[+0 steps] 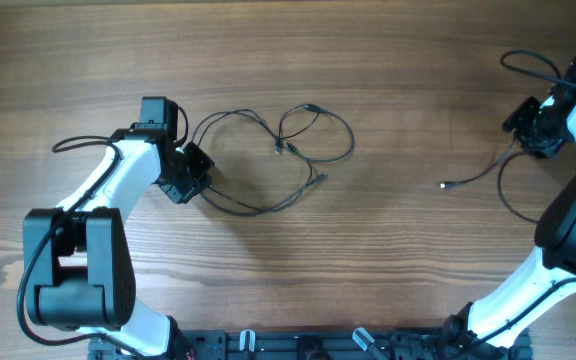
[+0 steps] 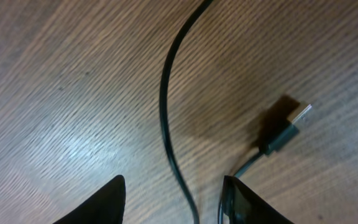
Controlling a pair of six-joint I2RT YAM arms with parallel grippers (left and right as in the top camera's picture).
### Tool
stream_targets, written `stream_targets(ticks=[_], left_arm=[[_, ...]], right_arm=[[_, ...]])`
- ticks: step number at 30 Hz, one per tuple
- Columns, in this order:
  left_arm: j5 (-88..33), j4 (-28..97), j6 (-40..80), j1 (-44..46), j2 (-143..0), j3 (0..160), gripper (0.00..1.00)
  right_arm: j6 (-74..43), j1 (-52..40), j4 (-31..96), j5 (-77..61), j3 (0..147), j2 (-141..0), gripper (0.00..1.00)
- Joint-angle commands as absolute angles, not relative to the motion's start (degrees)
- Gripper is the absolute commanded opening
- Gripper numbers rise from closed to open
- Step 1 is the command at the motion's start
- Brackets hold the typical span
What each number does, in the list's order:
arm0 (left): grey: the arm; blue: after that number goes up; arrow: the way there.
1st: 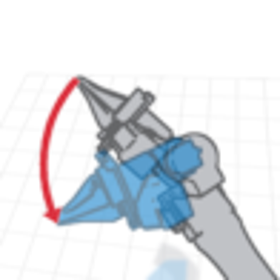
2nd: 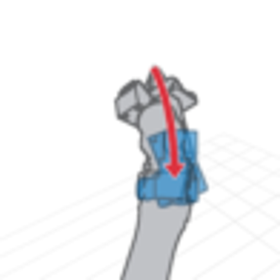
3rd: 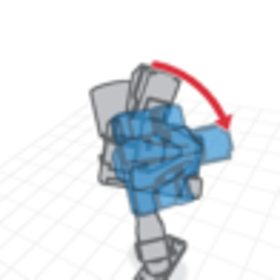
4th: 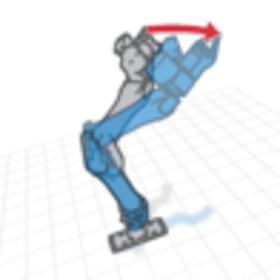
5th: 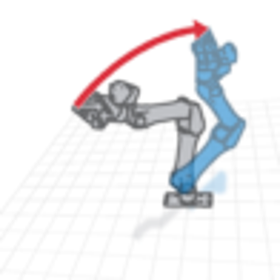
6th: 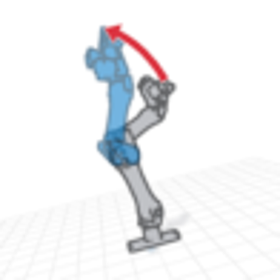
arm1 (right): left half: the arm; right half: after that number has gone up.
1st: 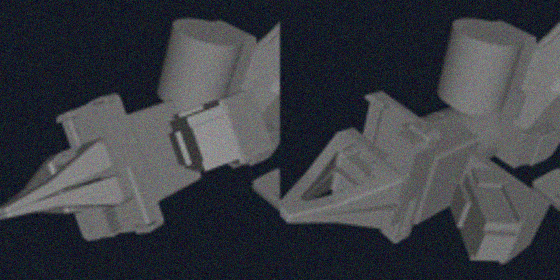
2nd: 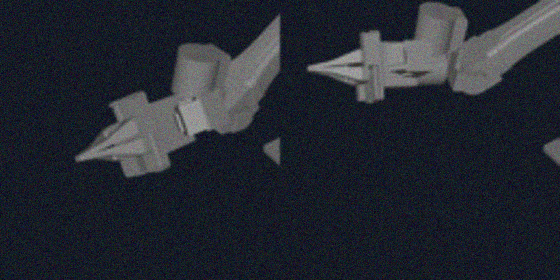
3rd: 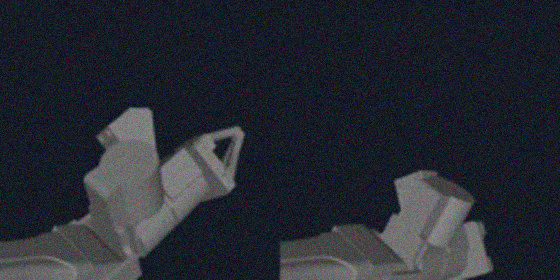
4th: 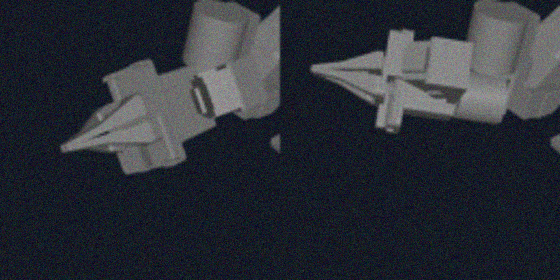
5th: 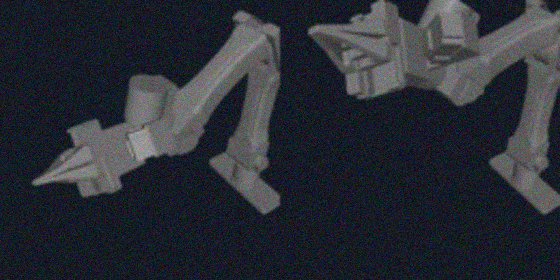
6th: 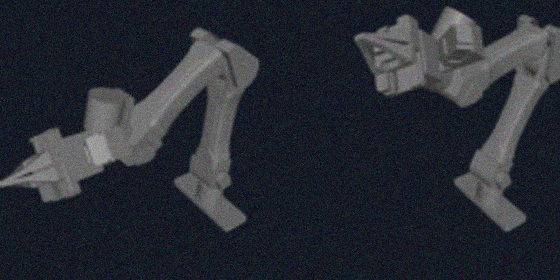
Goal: Untangle cables
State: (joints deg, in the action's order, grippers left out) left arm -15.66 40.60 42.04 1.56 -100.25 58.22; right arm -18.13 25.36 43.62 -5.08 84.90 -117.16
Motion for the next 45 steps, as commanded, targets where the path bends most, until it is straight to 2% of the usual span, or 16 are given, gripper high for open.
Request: stream_targets(ticks=[1,3,4,6,7,13,18,23,27,33,39,40,41,42,43,45], left_arm=[[-14.9,40.8,40.7,1.8,-100.4,58.1,0.04],[-14.9,40.9,40.7,1.8,-100.4,58.1,0.04],[-14.9,40.9,40.7,1.8,-100.4,58.1,0.04],[-14.9,41.0,40.7,1.8,-100.4,58.1,0.04],[-14.9,41.0,40.7,1.8,-100.4,58.1,0.04],[-14.9,41.1,40.7,1.8,-100.4,58.1,0.04],[-14.9,41.0,40.7,1.8,-100.4,58.1,0.04],[-14.9,41.0,40.7,1.8,-100.4,58.1,0.04],[-14.9,41.0,40.7,1.8,-100.4,58.1,0.04],[-14.9,41.0,40.7,1.8,-100.4,58.1,0.04],[-14.9,41.7,40.7,1.8,-100.4,58.1,0.04],[-14.9,41.7,40.7,1.8,-100.4,58.1,0.04],[-14.9,41.7,40.7,1.8,-100.4,58.1,0.04],[-14.9,41.6,40.7,1.8,-100.4,58.1,0.04],[-14.9,41.6,40.7,1.8,-100.4,58.1,0.04],[-14.9,41.6,40.7,1.8,-100.4,58.1,0.04]], right_arm=[[-18.2,24.9,42.7,-3.5,84.8,-119.9,0.51],[-18.2,24.9,42.7,-3.5,84.8,-120.3,0.45],[-18.2,24.9,42.7,-3.5,84.8,-120.4,0.36],[-18.2,24.9,42.8,-3.5,84.8,-120.4,0.12],[-18.2,24.9,43.2,-3.6,84.8,-120.4,0.04],[-17.8,25.2,53.3,-4.4,88.0,-119.6,0.04],[-8.8,25.2,67.7,-9.0,100.4,-117.2,0.04],[-12.1,25.3,78.7,5.0,109.6,-114.6,0.04],[-16.8,25.3,80.5,18.9,109.9,-112.3,0.04],[-22.0,25.3,78.1,32.5,109.9,-108.8,0.04],[-21.9,25.3,67.2,33.3,109.9,-109.2,0.04],[-21.9,25.3,66.2,33.0,109.8,-109.3,0.05],[-21.8,25.3,65.6,31.8,109.8,-109.4,0.16],[-21.8,25.3,65.2,29.5,109.8,-109.4,0.43],[-21.8,25.3,65.1,26.9,109.8,-109.4,0.58],[-20.4,25.3,65.1,19.6,109.8,-109.4,0.77]])
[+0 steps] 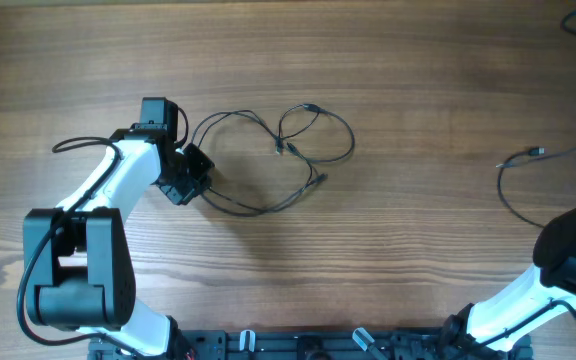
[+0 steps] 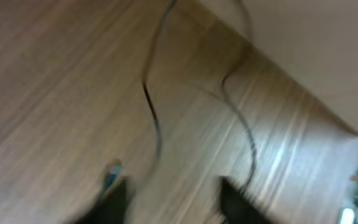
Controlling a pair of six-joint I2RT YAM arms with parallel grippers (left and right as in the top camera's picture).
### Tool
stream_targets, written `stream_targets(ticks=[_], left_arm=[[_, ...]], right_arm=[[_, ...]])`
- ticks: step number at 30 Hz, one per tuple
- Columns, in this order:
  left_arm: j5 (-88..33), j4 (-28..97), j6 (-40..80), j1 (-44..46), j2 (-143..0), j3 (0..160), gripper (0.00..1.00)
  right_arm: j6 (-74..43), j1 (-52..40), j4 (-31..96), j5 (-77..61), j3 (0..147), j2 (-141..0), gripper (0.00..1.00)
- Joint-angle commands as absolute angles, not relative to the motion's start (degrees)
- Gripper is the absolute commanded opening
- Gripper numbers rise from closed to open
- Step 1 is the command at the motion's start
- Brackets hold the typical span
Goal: Untangle cables
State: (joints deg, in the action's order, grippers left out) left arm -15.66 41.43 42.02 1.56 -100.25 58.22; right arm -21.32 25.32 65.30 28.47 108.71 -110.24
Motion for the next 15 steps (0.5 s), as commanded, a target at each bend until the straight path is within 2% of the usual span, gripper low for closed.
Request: stream_targets(ticks=[1,3,6,8,11,15], left_arm=[[-14.9,41.5,40.7,1.8,-100.4,58.1,0.04],[-14.9,41.3,40.7,1.8,-100.4,58.1,0.04],[-15.0,40.8,40.7,1.8,-100.4,58.1,0.04],[-16.5,39.9,40.7,1.8,-100.4,58.1,0.04],[-27.7,32.8,38.5,2.8,-100.4,58.1,0.04],[-51.7,18.7,28.5,7.6,-100.4,58.1,0.04]], right_arm=[[-19.0,25.3,65.1,14.5,109.8,-109.4,0.81],[-16.0,25.3,65.3,5.2,109.8,-109.4,0.89],[-12.0,24.8,66.9,-8.0,109.8,-109.4,0.89],[-10.4,24.1,68.9,-14.7,109.8,-109.4,0.85],[-8.9,21.3,71.7,-18.3,109.8,-109.4,0.84],[-8.9,16.0,72.9,-18.2,109.8,-109.4,0.84]])
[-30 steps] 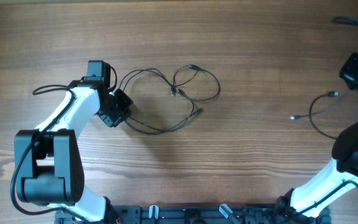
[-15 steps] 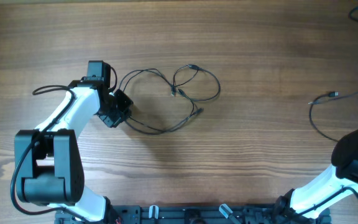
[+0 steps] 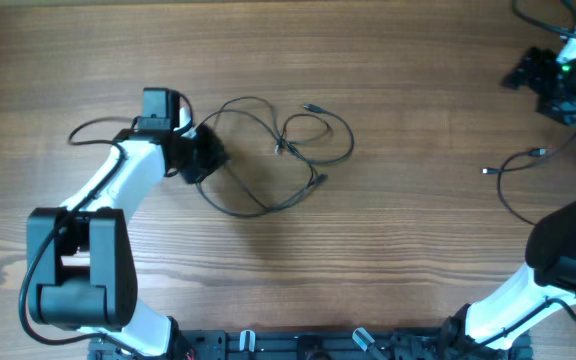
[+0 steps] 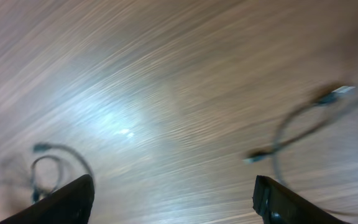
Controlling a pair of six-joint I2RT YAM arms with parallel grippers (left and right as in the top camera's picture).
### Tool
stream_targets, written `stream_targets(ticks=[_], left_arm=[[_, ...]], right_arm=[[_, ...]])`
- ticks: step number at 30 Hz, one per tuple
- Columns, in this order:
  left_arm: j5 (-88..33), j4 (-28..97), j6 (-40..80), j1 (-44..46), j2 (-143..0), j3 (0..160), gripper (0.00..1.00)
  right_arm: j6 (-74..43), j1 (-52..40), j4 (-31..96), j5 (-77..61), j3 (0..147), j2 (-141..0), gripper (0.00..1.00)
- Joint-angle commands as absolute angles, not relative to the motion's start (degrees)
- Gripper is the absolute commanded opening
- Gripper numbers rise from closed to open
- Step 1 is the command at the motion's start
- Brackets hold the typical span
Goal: Untangle cables
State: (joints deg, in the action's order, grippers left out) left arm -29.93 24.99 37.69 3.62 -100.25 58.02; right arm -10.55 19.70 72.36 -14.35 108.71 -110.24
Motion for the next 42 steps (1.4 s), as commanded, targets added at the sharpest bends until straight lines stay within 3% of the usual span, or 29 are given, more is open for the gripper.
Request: stream_targets(ticks=[1,2,6,8,10,12,14,19,21,27,32,42], left_arm=[[-53.2,17.3,27.7,8.7,-100.4,58.1,0.04],[-53.0,16.9,27.1,9.8,-100.4,58.1,0.04],[-42.0,20.6,26.7,12.6,-100.4,58.1,0.23],[-37.4,23.2,26.7,12.6,-100.4,58.1,0.43],[-33.5,25.2,26.7,12.3,-100.4,58.1,0.45],[-30.3,26.7,27.0,11.0,-100.4,58.1,0.33],[-30.6,26.9,27.6,9.2,-100.2,58.1,0.32],[-32.7,27.3,27.8,2.2,-95.8,58.1,0.44],[-32.7,28.1,27.8,-1.0,-93.2,58.1,0.53],[-24.1,34.9,27.4,-6.4,-92.3,58.1,0.55],[-16.3,37.8,27.4,-6.3,-92.5,58.1,0.63],[-11.7,38.0,27.4,-6.3,-92.9,58.1,0.68]], right_arm=[[-9.0,14.7,72.9,-18.2,109.8,-109.4,0.85],[-8.9,13.4,72.9,-18.2,109.8,-109.4,0.85],[-9.0,6.9,73.6,-18.1,109.7,-109.4,0.87],[-9.0,3.7,73.8,-18.1,108.6,-109.4,0.87],[-8.9,0.1,73.6,-18.1,106.3,-109.4,0.88],[-8.9,-4.3,72.9,-18.2,102.8,-109.4,0.88],[-9.0,-6.9,72.0,-18.2,100.7,-109.4,0.88],[-9.0,-16.3,66.8,-18.1,97.1,-109.4,0.88],[-9.0,-20.9,63.5,-18.1,97.1,-109.4,0.88],[-9.0,-31.6,55.7,-17.2,97.1,-109.8,0.88],[-9.0,-38.2,51.8,-13.1,97.0,-112.3,0.87],[-11.9,-41.1,49.2,-12.3,97.0,-120.8,0.81]])
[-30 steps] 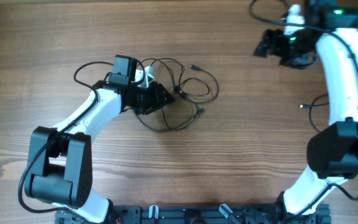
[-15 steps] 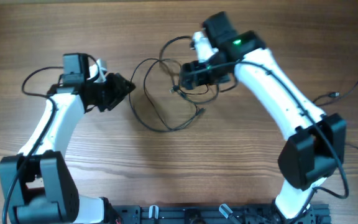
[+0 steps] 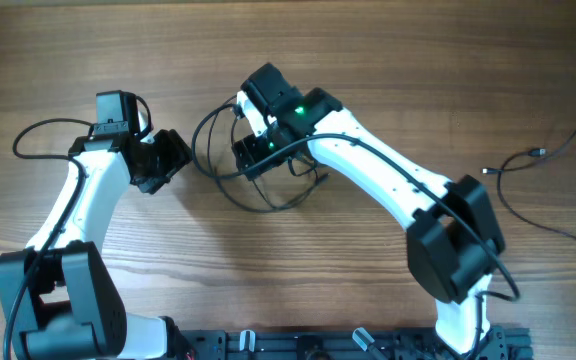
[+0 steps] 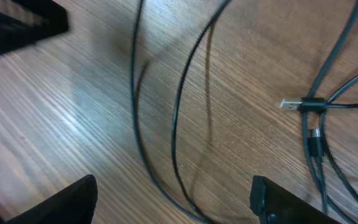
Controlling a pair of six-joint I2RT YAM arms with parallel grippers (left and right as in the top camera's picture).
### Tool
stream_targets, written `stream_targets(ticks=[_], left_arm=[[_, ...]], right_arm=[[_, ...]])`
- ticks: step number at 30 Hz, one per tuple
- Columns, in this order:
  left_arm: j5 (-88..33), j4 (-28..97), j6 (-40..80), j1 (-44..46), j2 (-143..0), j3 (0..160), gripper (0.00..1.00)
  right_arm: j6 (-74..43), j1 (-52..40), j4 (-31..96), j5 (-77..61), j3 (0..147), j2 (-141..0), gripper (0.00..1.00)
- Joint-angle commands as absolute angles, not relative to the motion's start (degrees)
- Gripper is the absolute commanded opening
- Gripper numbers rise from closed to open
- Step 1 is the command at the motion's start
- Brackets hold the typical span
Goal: Untangle cables
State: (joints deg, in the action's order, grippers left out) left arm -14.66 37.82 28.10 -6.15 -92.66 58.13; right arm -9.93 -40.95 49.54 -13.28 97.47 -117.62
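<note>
A tangle of thin black cables (image 3: 268, 185) lies looped on the wooden table (image 3: 388, 50) at centre. My right gripper (image 3: 253, 155) hangs over the tangle's left part. In the right wrist view the right gripper (image 4: 176, 199) is open wide, and two cable strands (image 4: 176, 124) run between its fingers (image 4: 73, 199) untouched. A silver plug (image 4: 289, 104) lies off to the right of them. My left gripper (image 3: 166, 158) sits just left of the tangle's outer loop. Whether it grips a strand cannot be made out.
A separate black cable (image 3: 528, 165) with a small plug lies at the far right of the table. The left arm's own lead (image 3: 33, 135) loops at the far left. The arm mounts stand along the near edge (image 3: 298, 345).
My right arm has moved from the far right corner across to the central tangle, still open. My left gripper has shifted left and the tangle's left loop has changed shape.
First my right gripper stood open over a cable and plug at the far right, my left at the tangle's left end. Then the right arm was near the table's right edge, that cable lying apart. Now the right gripper is open over the tangle.
</note>
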Motion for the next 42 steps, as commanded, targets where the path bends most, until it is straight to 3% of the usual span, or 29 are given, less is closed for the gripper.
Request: stream_targets(ticks=[1,12,16,17,19,20,21,24,29,42], left_arm=[[-11.6,38.0,27.4,-6.3,-92.9,58.1,0.68],[-10.8,38.0,27.4,-6.3,-92.9,58.1,0.68],[-10.8,38.0,27.4,-6.3,-92.9,58.1,0.68],[-10.8,38.0,27.4,-6.3,-92.9,58.1,0.68],[-10.8,38.0,27.4,-6.3,-92.9,58.1,0.68],[-10.8,38.0,27.4,-6.3,-92.9,58.1,0.69],[-10.8,38.1,27.4,-6.3,-92.9,58.1,0.68],[-11.1,38.5,27.4,-6.1,-92.9,58.1,0.71],[-13.0,38.0,27.4,-3.2,-92.9,58.1,0.86],[-13.0,30.3,27.4,8.0,-98.2,58.1,0.87]], right_arm=[[-12.5,-41.1,49.1,-12.3,97.0,-121.6,0.81],[-15.2,-41.3,47.6,-13.6,97.0,-127.1,0.75],[-15.6,-41.3,47.6,-13.6,97.0,-128.1,0.67],[-15.6,-41.3,47.6,-13.7,97.0,-128.1,0.62],[-15.6,-41.3,47.8,-13.9,97.0,-128.1,0.23],[-15.6,-41.3,47.8,-14.6,97.0,-128.1,0.1],[-15.6,-41.3,47.8,-15.9,97.0,-128.1,0.06],[-13.9,-40.9,48.6,-17.8,97.1,-127.9,0.07],[-6.3,-38.9,55.6,-17.8,99.5,-124.6,0.04],[-6.2,-35.2,57.4,-18.6,102.0,-97.8,0.04]])
